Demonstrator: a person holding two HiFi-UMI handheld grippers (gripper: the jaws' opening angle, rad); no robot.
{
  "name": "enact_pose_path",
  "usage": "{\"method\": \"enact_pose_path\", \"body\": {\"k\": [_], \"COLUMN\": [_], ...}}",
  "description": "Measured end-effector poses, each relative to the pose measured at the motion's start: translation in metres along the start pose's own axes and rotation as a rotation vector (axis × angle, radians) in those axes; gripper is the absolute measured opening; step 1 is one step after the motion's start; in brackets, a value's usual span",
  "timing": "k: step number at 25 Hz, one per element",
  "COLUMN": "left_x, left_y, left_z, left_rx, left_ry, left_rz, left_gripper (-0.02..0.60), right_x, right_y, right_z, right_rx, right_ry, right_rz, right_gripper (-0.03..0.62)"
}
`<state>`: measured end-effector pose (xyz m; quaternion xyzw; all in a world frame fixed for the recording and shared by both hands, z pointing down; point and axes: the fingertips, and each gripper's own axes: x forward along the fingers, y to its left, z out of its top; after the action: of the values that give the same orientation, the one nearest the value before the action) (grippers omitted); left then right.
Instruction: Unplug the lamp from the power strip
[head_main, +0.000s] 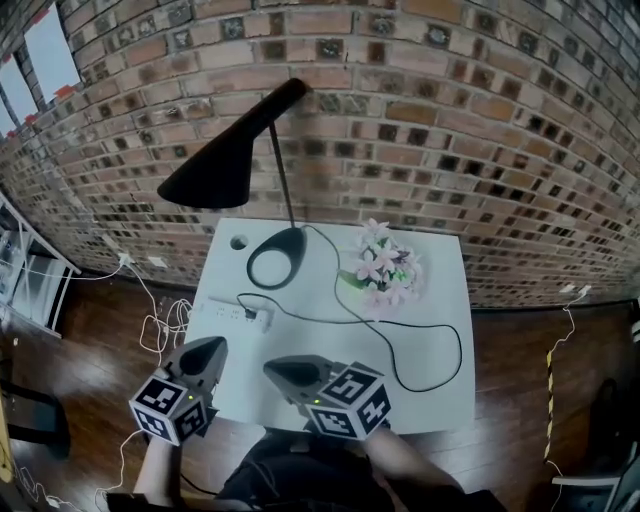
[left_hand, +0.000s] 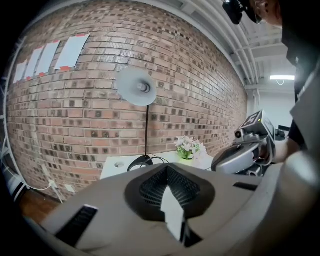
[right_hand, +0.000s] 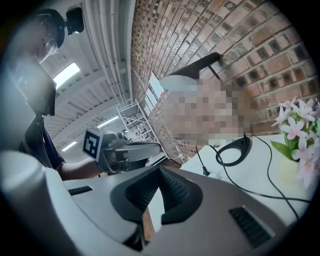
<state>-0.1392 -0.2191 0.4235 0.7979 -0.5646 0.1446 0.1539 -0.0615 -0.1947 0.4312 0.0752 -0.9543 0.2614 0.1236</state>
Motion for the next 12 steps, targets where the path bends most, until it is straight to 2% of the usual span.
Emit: {"method": "enact_pose_path", "body": {"k": [8,12], "left_x": [0.02,0.032], "left_y": [0.037,0.051], "left_z": [-0.015,-0.022], "left_rx": [0.028,0.013], "left_ry": [0.034,0.052], "left_rz": [-0.071,-0.122], "left_gripper": [0.001,0.0], "right_x": [0.037,0.053], "right_y": [-0.015,-0.026], "right_z": [0.0,-0.003], "right_rx": [0.002,-0.018], "right_ry": [0.042,0.07], "right_rz": [-0.118,-0.182], "right_gripper": [-0.008,-0.008]}}
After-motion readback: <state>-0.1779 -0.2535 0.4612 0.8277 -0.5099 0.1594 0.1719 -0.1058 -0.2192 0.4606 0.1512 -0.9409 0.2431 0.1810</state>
